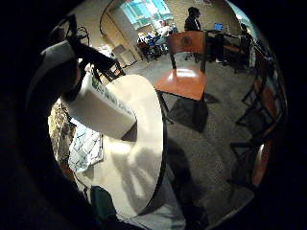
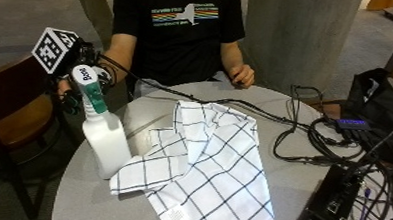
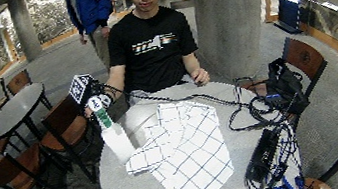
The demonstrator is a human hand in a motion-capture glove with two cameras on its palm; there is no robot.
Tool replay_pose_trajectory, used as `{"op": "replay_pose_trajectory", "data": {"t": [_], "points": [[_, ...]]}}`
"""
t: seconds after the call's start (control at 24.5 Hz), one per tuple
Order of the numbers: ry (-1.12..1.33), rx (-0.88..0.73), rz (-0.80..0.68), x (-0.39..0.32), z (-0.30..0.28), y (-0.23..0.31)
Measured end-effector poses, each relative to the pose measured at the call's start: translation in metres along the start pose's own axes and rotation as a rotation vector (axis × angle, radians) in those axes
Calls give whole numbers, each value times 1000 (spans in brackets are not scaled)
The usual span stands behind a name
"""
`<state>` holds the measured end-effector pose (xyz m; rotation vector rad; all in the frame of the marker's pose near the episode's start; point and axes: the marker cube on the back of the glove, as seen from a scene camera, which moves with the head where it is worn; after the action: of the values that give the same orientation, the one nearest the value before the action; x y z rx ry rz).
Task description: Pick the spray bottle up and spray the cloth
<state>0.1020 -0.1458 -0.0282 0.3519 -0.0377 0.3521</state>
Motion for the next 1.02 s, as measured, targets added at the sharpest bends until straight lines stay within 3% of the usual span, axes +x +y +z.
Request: {"op": "replay_pose_trajectory", "data": {"t": [0.49,1.02], "points": [[23,-248,58,1,19,-6],[-59,-306,64,0,37,-23]]}}
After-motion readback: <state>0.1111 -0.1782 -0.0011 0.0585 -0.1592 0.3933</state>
